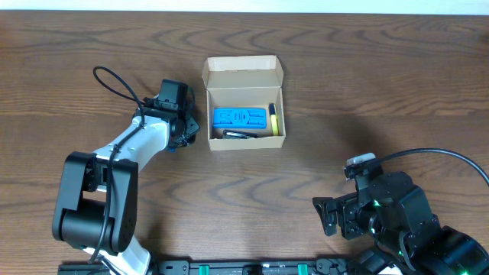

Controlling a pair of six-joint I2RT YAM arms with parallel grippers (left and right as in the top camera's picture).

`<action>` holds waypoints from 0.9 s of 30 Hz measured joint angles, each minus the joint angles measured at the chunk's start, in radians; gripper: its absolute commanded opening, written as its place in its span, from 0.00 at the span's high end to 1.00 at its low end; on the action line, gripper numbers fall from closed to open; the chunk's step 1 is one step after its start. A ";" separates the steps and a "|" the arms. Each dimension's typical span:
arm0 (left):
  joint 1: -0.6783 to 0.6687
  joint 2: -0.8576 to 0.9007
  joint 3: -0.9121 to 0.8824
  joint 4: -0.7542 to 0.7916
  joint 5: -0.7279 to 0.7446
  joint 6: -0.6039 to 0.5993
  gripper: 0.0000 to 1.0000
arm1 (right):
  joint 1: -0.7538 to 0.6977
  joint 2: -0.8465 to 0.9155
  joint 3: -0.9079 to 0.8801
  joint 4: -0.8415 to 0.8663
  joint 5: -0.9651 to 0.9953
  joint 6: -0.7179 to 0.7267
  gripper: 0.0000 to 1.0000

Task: Pack container
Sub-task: 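Carry the correction tape toward the box with the left gripper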

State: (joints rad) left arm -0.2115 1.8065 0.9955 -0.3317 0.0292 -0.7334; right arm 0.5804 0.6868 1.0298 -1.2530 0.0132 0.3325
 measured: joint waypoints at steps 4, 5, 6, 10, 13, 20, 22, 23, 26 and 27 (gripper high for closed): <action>0.000 0.000 0.001 0.000 -0.002 0.000 0.64 | 0.000 0.000 0.000 0.000 0.000 0.000 0.01; 0.000 0.000 0.002 0.000 -0.003 0.000 0.67 | 0.000 0.000 0.000 0.000 0.000 0.000 0.01; 0.000 0.000 0.003 0.000 -0.003 0.000 0.68 | 0.000 0.000 0.000 0.000 0.000 0.000 0.01; 0.000 0.000 0.004 0.000 -0.002 0.000 0.76 | 0.000 0.000 0.000 0.000 0.000 0.000 0.01; 0.000 0.000 0.009 -0.007 -0.002 0.000 0.79 | 0.000 0.000 0.000 0.000 0.000 0.000 0.01; 0.000 -0.010 0.062 -0.109 -0.014 0.024 0.86 | 0.000 0.000 0.000 0.000 0.000 0.000 0.01; 0.000 -0.034 0.082 -0.147 -0.023 0.037 0.87 | 0.000 0.000 0.000 0.000 0.000 0.000 0.01; 0.000 -0.050 0.093 -0.162 -0.029 0.045 0.87 | 0.000 0.000 0.000 0.000 0.000 0.000 0.01; -0.002 -0.121 0.125 -0.194 -0.037 0.079 0.88 | 0.000 0.000 0.000 0.000 0.000 0.000 0.01; -0.004 -0.148 0.133 -0.199 -0.037 0.089 0.89 | 0.000 0.000 0.000 0.000 0.000 0.000 0.01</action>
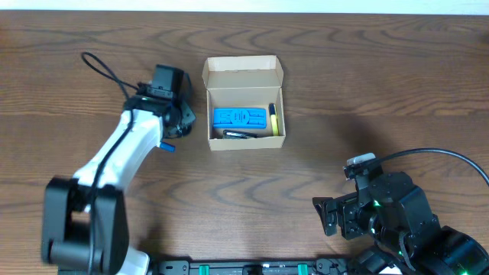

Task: Pack container
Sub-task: 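Carry the correction tape toward the box with the left gripper, then lower the correction tape into the box and open left gripper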

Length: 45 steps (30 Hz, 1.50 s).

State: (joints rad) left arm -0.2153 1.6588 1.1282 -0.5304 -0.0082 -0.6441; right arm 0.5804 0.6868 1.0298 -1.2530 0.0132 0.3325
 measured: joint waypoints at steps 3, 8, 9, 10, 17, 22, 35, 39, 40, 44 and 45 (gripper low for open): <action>-0.020 -0.080 0.025 -0.012 -0.004 0.036 0.89 | 0.000 0.000 0.000 0.000 0.000 0.000 0.01; -0.112 -0.166 0.048 -0.005 -0.007 0.069 0.89 | 0.000 0.000 0.000 0.000 0.000 0.000 0.01; -0.135 -0.173 0.053 -0.001 -0.008 0.072 0.89 | 0.000 0.000 0.000 0.000 0.000 0.000 0.01; -0.153 -0.175 0.059 0.004 -0.007 0.074 0.90 | 0.000 0.000 0.000 0.000 0.000 0.000 0.01; -0.299 -0.158 0.114 0.018 -0.006 0.073 0.90 | 0.000 0.000 0.000 0.000 0.000 0.000 0.01; -0.320 -0.090 0.140 0.021 0.006 0.073 0.91 | 0.000 0.000 0.000 0.000 0.000 0.000 0.01; -0.319 0.003 0.140 -0.029 0.032 0.100 0.90 | 0.000 0.000 0.000 0.000 0.000 0.000 0.01; -0.319 0.017 0.140 -0.031 0.019 0.124 0.90 | 0.000 0.000 0.000 0.000 0.000 0.000 0.01; -0.319 0.024 0.140 -0.032 0.018 0.129 0.90 | 0.000 0.000 0.000 0.000 0.000 0.000 0.01; -0.319 0.055 0.140 -0.032 0.007 0.148 0.90 | 0.000 0.000 0.000 0.000 0.000 0.000 0.01; -0.319 0.065 0.140 -0.032 0.004 0.149 0.90 | 0.000 0.000 0.000 0.000 0.000 0.000 0.01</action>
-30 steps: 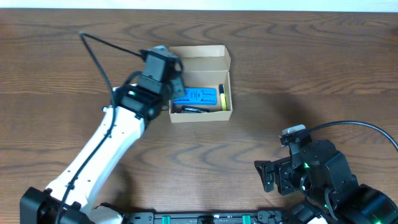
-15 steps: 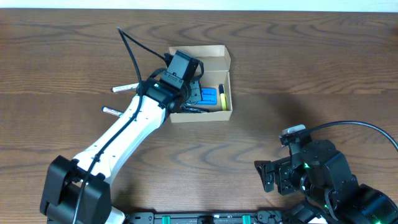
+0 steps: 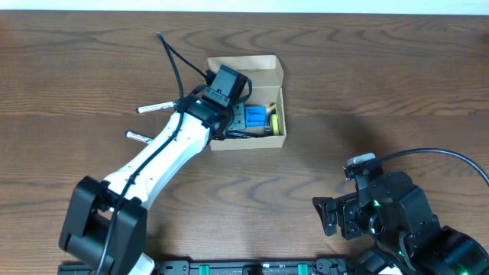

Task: Pack container
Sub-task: 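Lower the correction tape into the box and open left gripper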

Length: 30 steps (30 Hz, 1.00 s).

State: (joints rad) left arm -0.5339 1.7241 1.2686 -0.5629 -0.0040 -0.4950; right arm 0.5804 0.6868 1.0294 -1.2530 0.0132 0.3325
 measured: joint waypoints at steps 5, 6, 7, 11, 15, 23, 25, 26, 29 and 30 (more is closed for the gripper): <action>0.001 0.021 0.000 -0.002 -0.004 0.006 0.90 | 0.000 0.000 0.000 0.000 0.000 0.000 0.01; 0.001 0.021 0.000 -0.002 -0.004 0.006 0.89 | 0.000 0.000 0.000 0.000 0.000 0.000 0.01; 0.001 0.021 0.000 -0.002 -0.005 0.006 0.88 | 0.000 0.000 0.000 0.000 0.000 0.000 0.01; 0.001 0.021 0.000 -0.003 -0.005 0.006 0.87 | 0.000 0.000 0.000 0.000 0.000 0.000 0.01; 0.001 0.021 0.003 -0.019 -0.006 0.006 0.87 | 0.000 0.000 0.000 0.000 0.000 0.000 0.01; 0.001 0.018 0.160 -0.161 -0.046 0.030 0.74 | 0.000 0.000 0.000 0.000 0.000 0.000 0.01; 0.002 0.006 0.206 -0.220 -0.084 0.033 0.57 | 0.000 0.000 0.000 0.000 0.000 0.000 0.01; 0.002 -0.005 0.226 -0.251 -0.108 0.035 0.52 | 0.000 0.000 0.000 0.000 0.000 0.000 0.01; 0.013 -0.057 0.259 -0.320 -0.177 0.006 0.41 | 0.000 0.000 0.000 0.000 0.000 0.000 0.01; 0.023 -0.079 0.265 -0.334 -0.194 -0.008 0.38 | 0.000 0.000 0.000 0.000 0.000 0.000 0.01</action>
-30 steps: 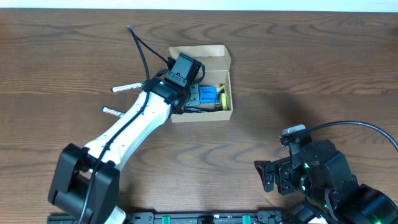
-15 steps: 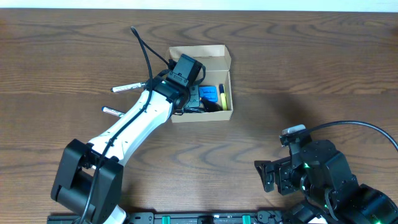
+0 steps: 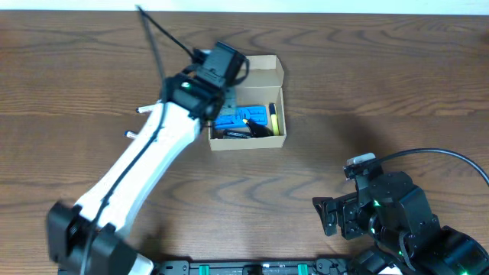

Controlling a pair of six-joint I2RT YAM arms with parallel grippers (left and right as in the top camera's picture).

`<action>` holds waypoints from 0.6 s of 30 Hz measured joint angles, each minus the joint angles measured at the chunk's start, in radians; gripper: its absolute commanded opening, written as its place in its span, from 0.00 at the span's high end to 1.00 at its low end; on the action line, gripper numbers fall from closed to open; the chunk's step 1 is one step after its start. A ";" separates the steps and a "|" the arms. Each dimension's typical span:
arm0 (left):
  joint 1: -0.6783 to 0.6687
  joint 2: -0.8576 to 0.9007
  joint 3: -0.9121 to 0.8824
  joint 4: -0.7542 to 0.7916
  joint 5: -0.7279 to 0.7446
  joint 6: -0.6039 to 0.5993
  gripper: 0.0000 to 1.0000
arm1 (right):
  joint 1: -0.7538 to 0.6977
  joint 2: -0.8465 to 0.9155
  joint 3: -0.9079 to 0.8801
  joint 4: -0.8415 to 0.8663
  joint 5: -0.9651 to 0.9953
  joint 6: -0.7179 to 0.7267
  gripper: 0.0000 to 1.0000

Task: Pack container
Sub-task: 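Lower the correction tape into the box and open left gripper, then move left gripper to the blue-capped whiteboard marker and grasp it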

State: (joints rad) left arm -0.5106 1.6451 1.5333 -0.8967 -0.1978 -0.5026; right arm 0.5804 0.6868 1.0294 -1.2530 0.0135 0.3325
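Observation:
An open cardboard box stands at the middle back of the table, its lid flap folded back. A blue block, a yellow marker and a thin dark item lie inside. My left arm reaches in from the lower left, its wrist over the box's left wall. The left gripper points down into the box beside the blue block. Its jaws are too dark to read, as is anything between them. My right gripper rests low at the front right, far from the box.
The brown wooden table stretches around the box. The left arm's black cable loops up over the back left. The right arm's body and cable fill the front right corner.
The left wrist has shifted slightly back and left over the box's left wall, and the dark fingertips now show inside the box by the blue block. The right arm has not moved.
The left gripper was first on the table just left of the box, with a small blue bit showing under it. It was then a little further left, and later above the box's left half. Now its tips are down inside the box. The right arm stayed parked.

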 measured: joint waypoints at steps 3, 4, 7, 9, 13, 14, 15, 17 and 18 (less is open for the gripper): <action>0.054 -0.061 0.009 -0.034 -0.030 -0.062 0.32 | 0.000 0.000 0.000 0.000 0.000 0.000 0.01; 0.082 -0.075 0.013 -0.049 -0.034 -0.089 0.30 | 0.000 0.000 0.000 0.000 0.000 0.000 0.01; 0.166 -0.087 0.018 -0.086 -0.039 -0.165 0.27 | 0.000 0.000 0.000 0.000 0.000 0.000 0.01; 0.216 -0.077 0.017 -0.108 -0.038 -0.205 0.25 | 0.000 0.000 0.000 0.000 0.000 0.000 0.01; 0.283 -0.055 -0.006 -0.136 -0.034 -0.251 0.22 | 0.000 0.000 0.000 0.000 0.000 0.000 0.01; 0.298 -0.051 -0.020 -0.143 -0.028 -0.257 0.22 | 0.000 0.000 0.000 0.000 0.000 0.000 0.01; 0.311 -0.049 -0.034 -0.148 -0.018 -0.261 0.21 | 0.000 0.000 0.000 0.000 0.000 0.000 0.01; 0.345 -0.048 -0.079 -0.144 0.014 -0.270 0.21 | 0.000 0.000 0.000 0.000 0.000 0.000 0.01; 0.359 -0.048 -0.102 -0.139 0.029 -0.277 0.21 | 0.000 0.000 0.000 0.000 0.000 0.000 0.01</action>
State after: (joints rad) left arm -0.1520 1.5970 1.4315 -1.0359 -0.1688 -0.7799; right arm 0.5804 0.6868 1.0294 -1.2530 0.0135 0.3328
